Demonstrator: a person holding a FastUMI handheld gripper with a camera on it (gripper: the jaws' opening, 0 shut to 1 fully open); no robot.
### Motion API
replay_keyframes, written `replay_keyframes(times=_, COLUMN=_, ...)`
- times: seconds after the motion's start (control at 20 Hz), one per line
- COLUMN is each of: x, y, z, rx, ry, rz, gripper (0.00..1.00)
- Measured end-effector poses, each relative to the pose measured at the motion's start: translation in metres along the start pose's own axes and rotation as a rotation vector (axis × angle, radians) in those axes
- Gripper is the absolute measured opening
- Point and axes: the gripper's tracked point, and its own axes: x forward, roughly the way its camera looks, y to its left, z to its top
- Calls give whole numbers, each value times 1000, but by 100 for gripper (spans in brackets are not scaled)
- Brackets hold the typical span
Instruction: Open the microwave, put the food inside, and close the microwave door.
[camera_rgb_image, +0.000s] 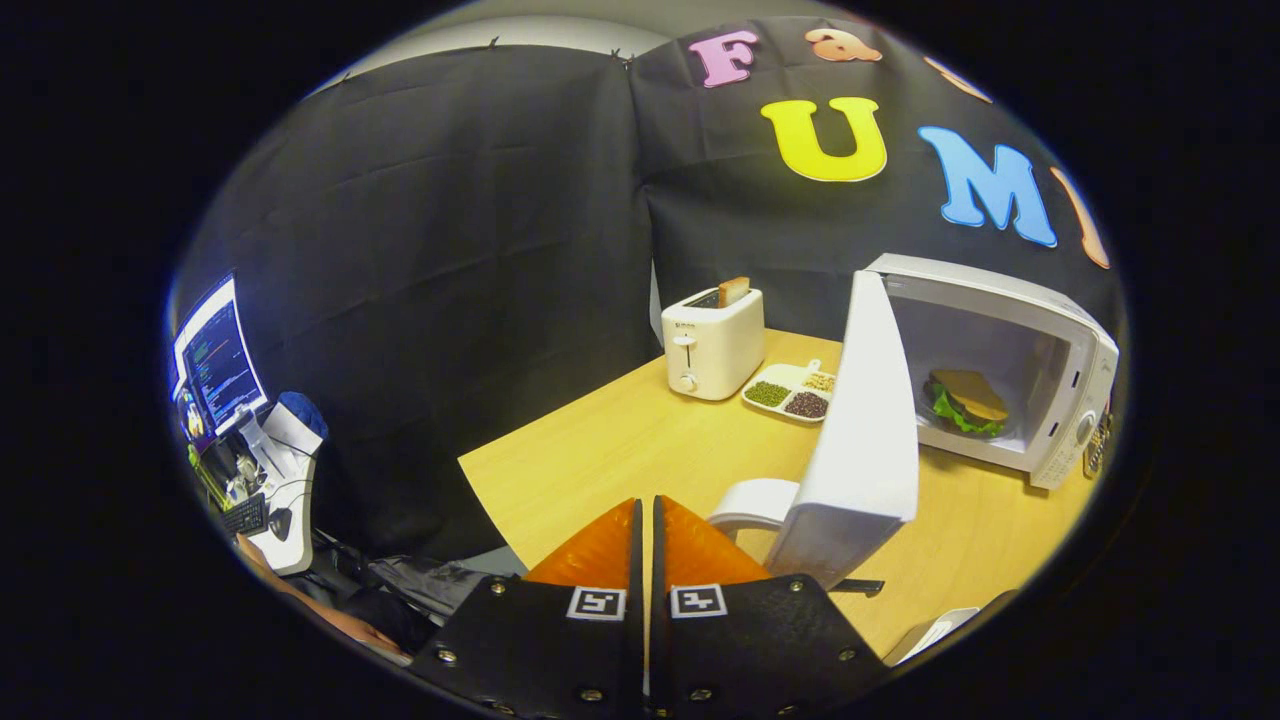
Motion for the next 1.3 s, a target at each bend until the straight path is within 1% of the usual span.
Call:
replay_keyframes(times=0.1, x=-3, y=-4, z=-2, rx=-5, ry=1, rz=-9, gripper=1)
replay_keyframes(times=0.45, x=-19, y=-23, z=-6, rx=4, ry=6, rz=-36, gripper=1)
replay_keyframes(times=0.5, x=-20, y=-30, z=1, rx=6, ry=8, rz=-42, gripper=1)
replay_keyframes(times=0.7, x=-29, y=-46, z=-2, rx=15, ry=16, rz=-69, gripper=1)
replay_keyframes(times=0.95, x=-40, y=-74, z=-2, rx=47, ry=12, rz=-123, gripper=1)
replay_keyframes(times=1.3, x=-54, y=-130, z=-1, rx=95, ry=13, rz=-229, gripper=1)
